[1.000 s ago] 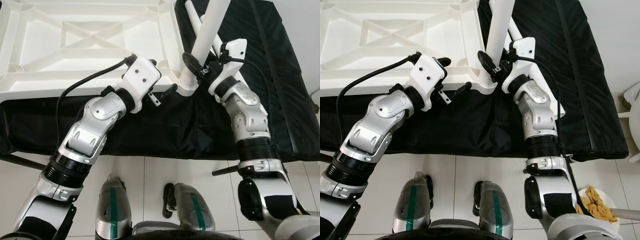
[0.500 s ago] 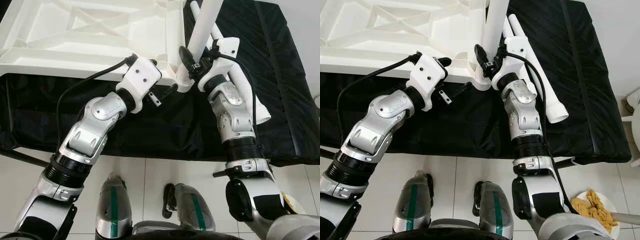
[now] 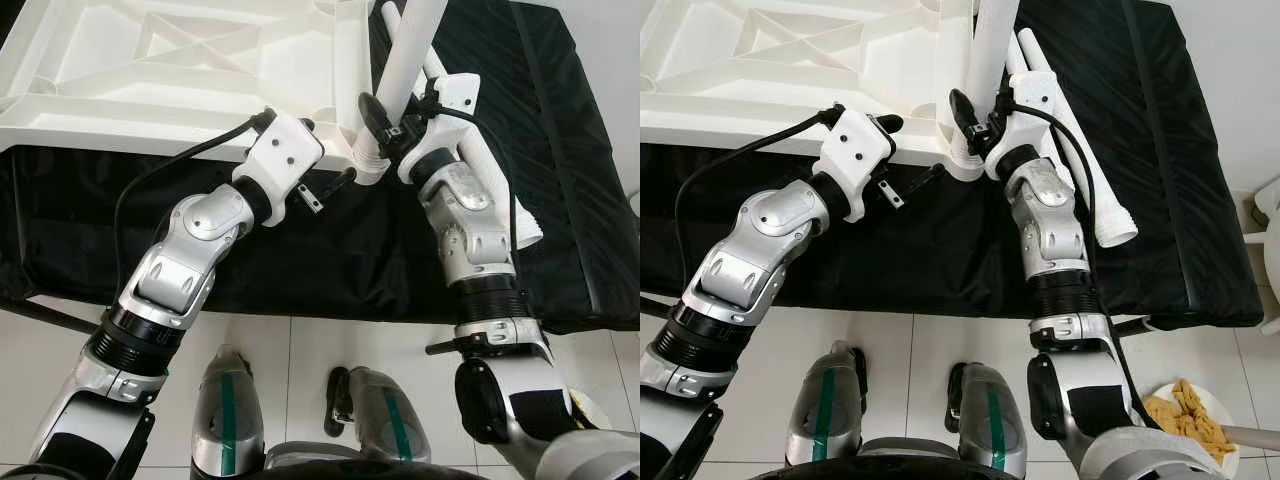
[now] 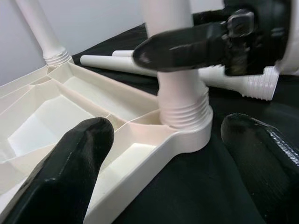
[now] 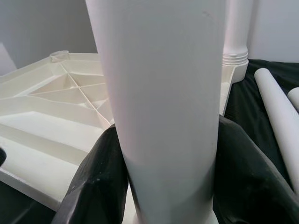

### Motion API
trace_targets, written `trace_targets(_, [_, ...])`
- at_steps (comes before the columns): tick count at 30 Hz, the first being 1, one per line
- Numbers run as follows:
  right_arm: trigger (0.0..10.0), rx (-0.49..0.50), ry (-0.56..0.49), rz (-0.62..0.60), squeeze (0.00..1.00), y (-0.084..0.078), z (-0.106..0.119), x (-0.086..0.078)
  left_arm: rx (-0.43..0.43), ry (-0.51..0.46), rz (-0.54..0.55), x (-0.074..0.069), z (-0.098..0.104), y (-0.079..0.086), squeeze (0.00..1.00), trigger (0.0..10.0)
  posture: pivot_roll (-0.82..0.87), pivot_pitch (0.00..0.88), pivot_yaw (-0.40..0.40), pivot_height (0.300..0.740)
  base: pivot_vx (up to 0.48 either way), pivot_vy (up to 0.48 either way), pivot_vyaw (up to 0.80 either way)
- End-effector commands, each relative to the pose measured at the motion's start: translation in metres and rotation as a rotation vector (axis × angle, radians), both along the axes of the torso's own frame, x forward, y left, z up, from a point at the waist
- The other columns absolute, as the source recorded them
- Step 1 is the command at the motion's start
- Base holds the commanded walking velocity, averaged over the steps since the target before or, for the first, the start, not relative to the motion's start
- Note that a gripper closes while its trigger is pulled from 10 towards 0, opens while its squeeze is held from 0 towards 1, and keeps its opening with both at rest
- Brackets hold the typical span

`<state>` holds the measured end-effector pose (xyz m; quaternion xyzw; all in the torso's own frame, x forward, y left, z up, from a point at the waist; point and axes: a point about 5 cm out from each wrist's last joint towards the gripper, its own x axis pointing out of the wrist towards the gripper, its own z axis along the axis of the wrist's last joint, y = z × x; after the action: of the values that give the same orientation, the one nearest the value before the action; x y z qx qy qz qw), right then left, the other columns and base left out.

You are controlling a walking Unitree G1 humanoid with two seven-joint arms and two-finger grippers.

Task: Building children table

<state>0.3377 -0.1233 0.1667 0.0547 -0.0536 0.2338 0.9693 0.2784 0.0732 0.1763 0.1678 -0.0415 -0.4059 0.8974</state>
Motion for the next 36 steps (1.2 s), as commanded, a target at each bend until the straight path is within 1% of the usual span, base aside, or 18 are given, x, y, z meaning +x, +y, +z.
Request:
trace_targets(1, [10.0,0.059,0.07,0.09,0.0,-0.003,-0.015,-0.007,0.01,-0.006,-0.012,-0.001,0.002,-0.001,0.0,10.0,0.06,0.056,-0.054,0.74,0.0,0.0,0.0])
trace_targets(2, [10.0,0.059,0.07,0.09,0.0,-0.003,-0.015,-0.007,0.01,-0.006,-0.012,-0.001,0.002,-0.001,0.0,10.0,0.06,0.056,-0.054,0.74,0.0,0.0,0.0])
trace_targets(7, [10.0,0.05,0.031,0.221,0.0,-0.011,-0.008,-0.011,0.009,-0.007,-0.009,-0.001,0.002,-0.001,0.0,10.0,0.06,0.06,-0.055,0.74,0.0,0.0,0.0])
trace_targets(10, [10.0,0.035,0.011,0.295,0.0,-0.01,-0.005,-0.016,0.009,-0.007,-0.007,-0.001,0.002,-0.001,0.0,10.0,0.07,0.062,-0.055,0.74,0.0,0.0,0.0])
trace_targets(11, [10.0,0.035,0.011,0.295,0.0,-0.01,-0.005,-0.016,0.009,-0.007,-0.007,-0.001,0.002,-0.001,0.0,10.0,0.07,0.062,-0.055,0.74,0.0,0.0,0.0])
trace_targets(13, [10.0,0.05,0.0,0.356,0.0,-0.009,-0.003,-0.02,0.01,-0.008,-0.006,-0.001,0.002,0.0,0.0,10.0,0.07,0.062,-0.053,0.74,0.0,0.0,0.0])
trace_targets(14, [10.0,0.05,0.0,0.356,0.0,-0.009,-0.003,-0.02,0.01,-0.008,-0.006,-0.001,0.002,0.0,0.0,10.0,0.07,0.062,-0.053,0.74,0.0,0.0,0.0])
trace_targets(15, [10.0,0.073,-0.015,0.404,0.0,-0.008,0.0,-0.023,0.012,-0.008,-0.003,-0.001,0.002,0.0,0.0,10.0,0.07,0.061,-0.052,0.74,0.0,0.0,0.0])
trace_targets(17, [10.0,0.073,-0.015,0.404,0.0,-0.008,0.0,-0.023,0.012,-0.008,-0.003,-0.001,0.002,0.0,0.0,10.0,0.07,0.061,-0.052,0.74,0.0,0.0,0.0])
trace_targets(18, [10.0,0.099,-0.036,0.438,0.0,-0.008,0.005,-0.025,0.013,-0.009,-0.001,-0.001,0.002,0.001,0.0,10.0,0.07,0.062,-0.051,0.74,0.0,0.0,0.0])
trace_targets(20, [10.0,0.108,-0.047,0.45,0.0,-0.008,0.007,-0.026,0.014,-0.009,0.0,-0.001,0.002,0.001,0.0,10.0,0.07,0.063,-0.05,0.74,0.0,0.0,0.0])
trace_targets(23, [10.0,0.129,-0.075,0.439,0.0,-0.01,0.012,-0.024,0.014,-0.009,0.0,-0.001,0.002,0.001,0.0,10.0,0.07,0.063,-0.049,0.74,0.0,0.0,0.0])
trace_targets(25, [10.0,0.159,-0.136,0.395,0.0,-0.015,0.021,-0.02,0.014,-0.008,-0.001,-0.002,0.002,0.002,0.0,10.0,0.07,0.064,-0.049,0.74,0.0,0.0,0.0])
trace_targets(26, [10.0,0.159,-0.136,0.395,0.0,-0.015,0.021,-0.02,0.014,-0.008,-0.001,-0.002,0.002,0.002,0.0,10.0,0.07,0.064,-0.049,0.74,0.0,0.0,0.0])
trace_targets(27, [10.0,0.16,-0.166,0.366,0.0,-0.02,0.025,-0.018,0.015,-0.009,0.0,-0.001,0.003,0.002,0.0,10.0,0.07,0.064,-0.048,0.74,0.0,0.0,0.0])
trace_targets(30, [10.0,0.157,-0.167,0.349,0.0,-0.022,0.026,-0.016,0.015,-0.009,0.0,-0.001,0.003,0.002,0.0,10.0,0.07,0.064,-0.048,0.74,0.0,0.0,0.0])
trace_targets(34, [10.0,0.128,-0.171,0.259,0.0,-0.026,0.025,-0.009,0.015,-0.011,0.0,-0.002,0.003,0.002,0.0,10.0,0.07,0.065,-0.049,0.74,0.0,0.0,0.0])
trace_targets(36, [10.0,0.128,-0.171,0.259,0.0,-0.026,0.025,-0.009,0.015,-0.011,0.0,-0.002,0.003,0.002,0.0,10.0,0.07,0.065,-0.049,0.74,0.0,0.0,0.0])
